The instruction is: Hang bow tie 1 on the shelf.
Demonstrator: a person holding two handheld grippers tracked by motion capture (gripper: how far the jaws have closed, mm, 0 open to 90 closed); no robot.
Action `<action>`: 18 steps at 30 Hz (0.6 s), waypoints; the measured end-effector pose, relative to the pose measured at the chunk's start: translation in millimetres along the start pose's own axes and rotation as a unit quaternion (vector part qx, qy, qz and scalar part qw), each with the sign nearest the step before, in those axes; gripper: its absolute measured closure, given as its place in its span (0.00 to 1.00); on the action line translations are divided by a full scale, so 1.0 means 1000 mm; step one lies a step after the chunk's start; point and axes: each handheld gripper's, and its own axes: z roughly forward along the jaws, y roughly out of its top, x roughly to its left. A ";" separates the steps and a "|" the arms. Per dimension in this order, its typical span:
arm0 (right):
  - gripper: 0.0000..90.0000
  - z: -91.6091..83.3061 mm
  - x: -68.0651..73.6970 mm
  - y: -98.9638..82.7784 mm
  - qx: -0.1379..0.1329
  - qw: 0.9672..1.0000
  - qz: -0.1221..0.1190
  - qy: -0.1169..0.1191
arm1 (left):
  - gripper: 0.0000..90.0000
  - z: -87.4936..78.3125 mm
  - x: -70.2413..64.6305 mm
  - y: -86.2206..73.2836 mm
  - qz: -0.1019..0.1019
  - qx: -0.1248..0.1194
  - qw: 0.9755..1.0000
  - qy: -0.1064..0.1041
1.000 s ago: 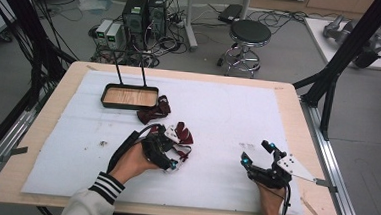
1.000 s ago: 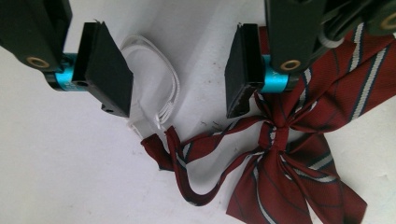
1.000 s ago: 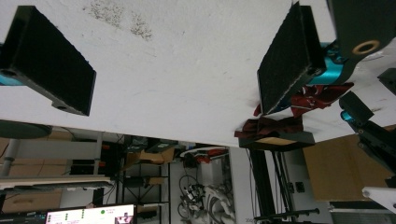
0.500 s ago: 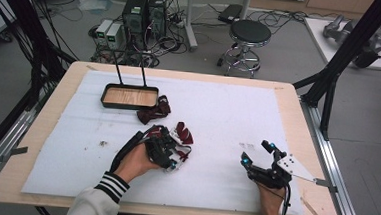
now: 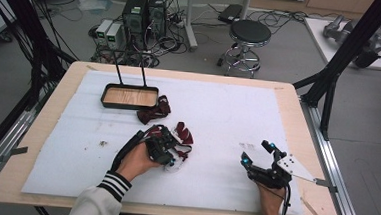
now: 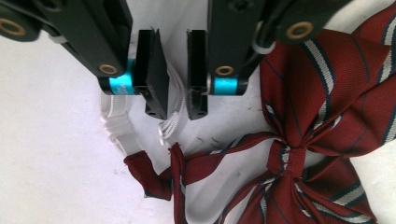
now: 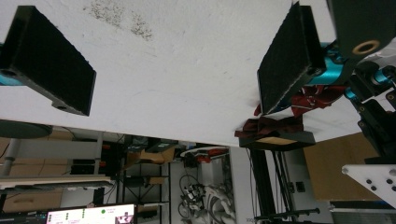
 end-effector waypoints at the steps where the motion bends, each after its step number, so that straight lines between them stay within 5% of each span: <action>1: 0.12 0.000 0.000 0.000 0.001 1.000 0.000 0.000 | 0.89 0.000 0.000 0.000 -0.002 -0.001 1.000 0.001; 18: 0.12 0.000 -0.001 0.000 -0.002 1.000 -0.003 -0.001 | 0.95 -0.007 -0.001 -0.001 0.005 -0.018 1.000 0.010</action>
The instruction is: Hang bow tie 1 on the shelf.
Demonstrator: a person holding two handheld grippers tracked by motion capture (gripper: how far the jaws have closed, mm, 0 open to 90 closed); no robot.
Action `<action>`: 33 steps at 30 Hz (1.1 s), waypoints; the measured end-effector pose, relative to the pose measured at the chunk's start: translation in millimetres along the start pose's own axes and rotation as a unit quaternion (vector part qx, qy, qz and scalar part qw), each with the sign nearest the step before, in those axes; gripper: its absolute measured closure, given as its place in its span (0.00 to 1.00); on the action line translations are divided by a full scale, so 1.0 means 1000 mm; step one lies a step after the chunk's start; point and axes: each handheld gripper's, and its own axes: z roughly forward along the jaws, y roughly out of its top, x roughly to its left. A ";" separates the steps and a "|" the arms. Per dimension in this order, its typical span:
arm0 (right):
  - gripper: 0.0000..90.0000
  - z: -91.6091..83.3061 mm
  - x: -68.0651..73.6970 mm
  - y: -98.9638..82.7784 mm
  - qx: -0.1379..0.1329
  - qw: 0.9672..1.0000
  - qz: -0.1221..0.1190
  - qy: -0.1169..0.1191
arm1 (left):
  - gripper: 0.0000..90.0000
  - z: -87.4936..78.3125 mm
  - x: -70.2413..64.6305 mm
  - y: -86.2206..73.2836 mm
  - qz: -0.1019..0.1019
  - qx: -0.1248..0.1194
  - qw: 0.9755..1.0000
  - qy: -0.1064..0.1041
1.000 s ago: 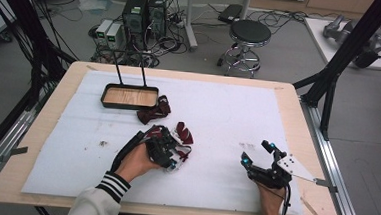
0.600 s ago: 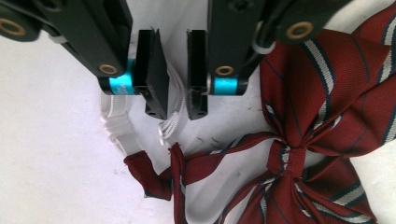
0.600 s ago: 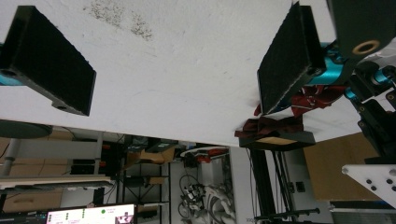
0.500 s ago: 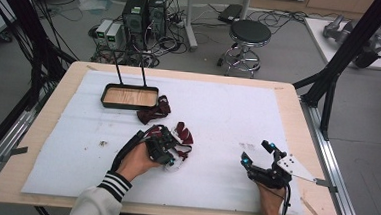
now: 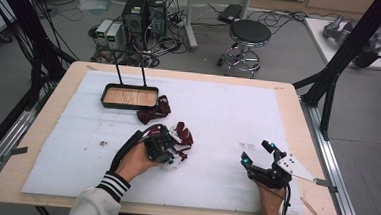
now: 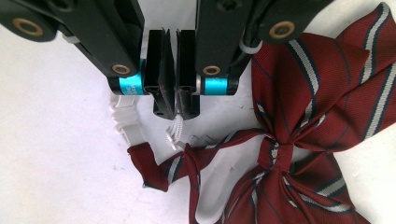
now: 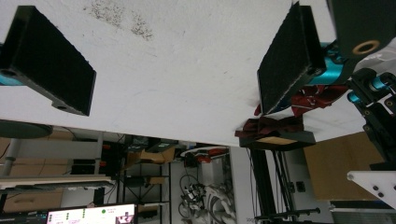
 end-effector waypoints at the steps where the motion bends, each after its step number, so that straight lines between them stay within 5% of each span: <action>1: 0.12 0.000 0.000 0.000 0.000 1.000 0.001 0.001 | 0.95 -0.001 0.000 0.000 -0.001 -0.004 1.000 -0.001; 9: 0.12 0.000 0.000 0.000 0.000 1.000 0.001 0.000 | 0.95 -0.013 0.003 -0.004 -0.003 -0.048 0.999 -0.002; 15: 0.12 0.000 -0.001 0.000 0.000 1.000 -0.001 0.000 | 0.96 -0.027 0.007 -0.007 -0.005 -0.100 0.995 0.003; 25: 0.12 0.000 0.000 0.000 0.002 1.000 0.002 0.000 | 0.96 -0.052 0.014 -0.010 -0.007 -0.184 0.983 0.013; 26: 0.12 0.000 0.000 0.000 0.001 1.000 0.003 0.000 | 0.96 -0.055 0.015 -0.010 -0.007 -0.197 0.980 0.016; 33: 0.12 0.000 0.000 0.000 0.001 1.000 0.000 0.000 | 0.96 -0.070 0.018 -0.011 0.000 -0.231 0.973 0.026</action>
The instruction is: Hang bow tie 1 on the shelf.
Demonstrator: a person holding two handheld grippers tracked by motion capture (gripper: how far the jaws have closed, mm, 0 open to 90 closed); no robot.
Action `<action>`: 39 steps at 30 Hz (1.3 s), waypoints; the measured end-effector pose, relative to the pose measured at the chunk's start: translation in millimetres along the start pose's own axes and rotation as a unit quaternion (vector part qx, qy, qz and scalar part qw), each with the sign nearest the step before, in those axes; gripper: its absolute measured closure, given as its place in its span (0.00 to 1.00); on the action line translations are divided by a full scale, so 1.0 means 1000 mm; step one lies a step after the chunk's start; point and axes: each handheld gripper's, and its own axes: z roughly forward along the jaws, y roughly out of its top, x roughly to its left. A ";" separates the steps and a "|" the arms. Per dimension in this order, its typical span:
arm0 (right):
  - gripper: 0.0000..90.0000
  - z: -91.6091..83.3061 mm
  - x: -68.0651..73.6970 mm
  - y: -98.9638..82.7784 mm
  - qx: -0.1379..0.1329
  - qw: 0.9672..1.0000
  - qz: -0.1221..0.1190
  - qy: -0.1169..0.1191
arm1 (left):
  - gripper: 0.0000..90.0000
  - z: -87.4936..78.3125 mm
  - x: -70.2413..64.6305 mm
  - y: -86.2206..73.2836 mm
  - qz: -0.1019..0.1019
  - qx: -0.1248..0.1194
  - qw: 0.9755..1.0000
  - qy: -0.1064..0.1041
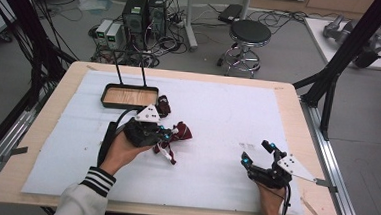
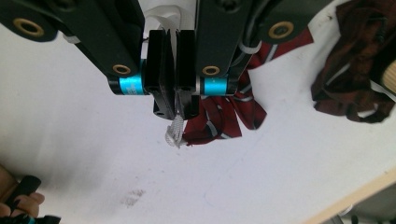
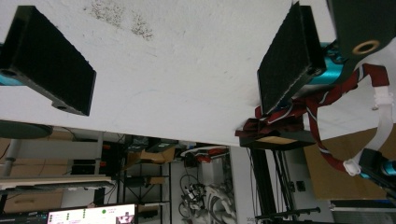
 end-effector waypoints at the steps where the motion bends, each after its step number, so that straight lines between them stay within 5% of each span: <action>1: 0.12 0.000 0.000 0.000 0.000 1.000 0.002 0.000 | 0.96 -0.003 0.001 0.002 -0.001 -0.010 1.000 0.002; 15: 0.12 0.000 0.000 0.000 -0.001 1.000 0.002 0.000 | 0.96 -0.049 0.019 0.025 0.010 -0.064 0.997 0.038; 39: 0.12 0.000 0.000 0.000 -0.001 1.000 0.004 0.001 | 0.96 -0.086 0.056 0.048 0.013 -0.080 0.993 0.088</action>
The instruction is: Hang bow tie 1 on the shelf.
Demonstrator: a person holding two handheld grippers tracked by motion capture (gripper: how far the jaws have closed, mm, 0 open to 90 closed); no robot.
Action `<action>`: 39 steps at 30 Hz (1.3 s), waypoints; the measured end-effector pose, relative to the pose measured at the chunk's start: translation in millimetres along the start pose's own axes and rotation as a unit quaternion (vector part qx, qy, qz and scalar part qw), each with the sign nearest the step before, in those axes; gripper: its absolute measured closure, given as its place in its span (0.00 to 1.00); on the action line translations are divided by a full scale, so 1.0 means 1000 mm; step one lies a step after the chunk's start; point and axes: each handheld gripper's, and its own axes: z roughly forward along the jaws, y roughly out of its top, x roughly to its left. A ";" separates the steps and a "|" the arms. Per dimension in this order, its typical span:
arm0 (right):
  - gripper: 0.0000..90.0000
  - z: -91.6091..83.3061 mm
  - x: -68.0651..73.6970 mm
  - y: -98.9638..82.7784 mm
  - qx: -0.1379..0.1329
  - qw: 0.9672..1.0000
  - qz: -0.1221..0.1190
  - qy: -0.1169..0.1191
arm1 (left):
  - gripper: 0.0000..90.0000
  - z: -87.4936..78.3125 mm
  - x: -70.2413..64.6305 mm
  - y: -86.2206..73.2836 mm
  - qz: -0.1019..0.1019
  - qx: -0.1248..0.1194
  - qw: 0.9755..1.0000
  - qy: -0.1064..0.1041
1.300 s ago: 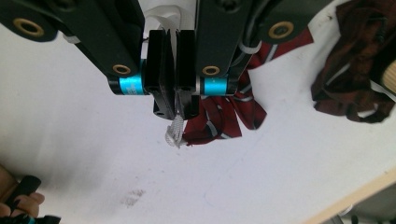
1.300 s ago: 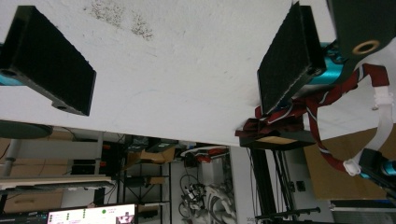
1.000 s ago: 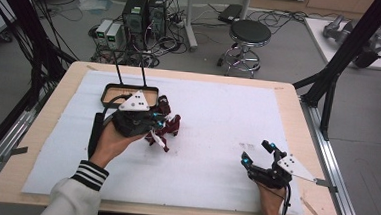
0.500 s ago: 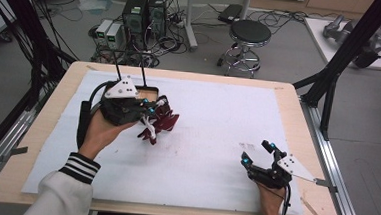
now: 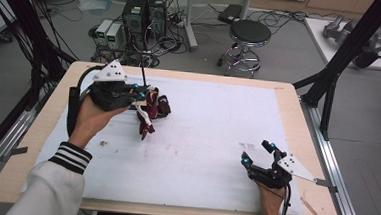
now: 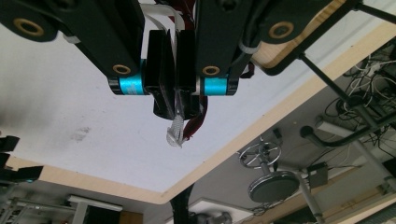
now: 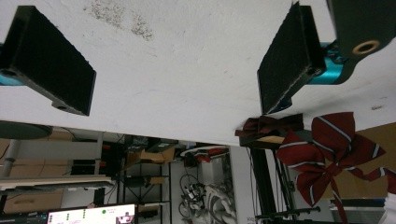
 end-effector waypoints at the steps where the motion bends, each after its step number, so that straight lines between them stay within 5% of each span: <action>1: 0.12 0.000 0.000 0.000 0.000 1.000 0.001 0.000 | 0.96 -0.001 0.003 0.001 0.001 0.001 1.000 0.003; 26: 0.12 0.000 0.000 0.000 0.002 1.000 0.002 0.001 | 0.96 0.005 0.071 0.016 -0.030 0.009 0.999 0.039; 39: 0.12 0.000 0.000 0.000 0.003 1.000 0.001 0.000 | 0.96 0.009 0.107 0.007 -0.053 0.025 0.997 0.059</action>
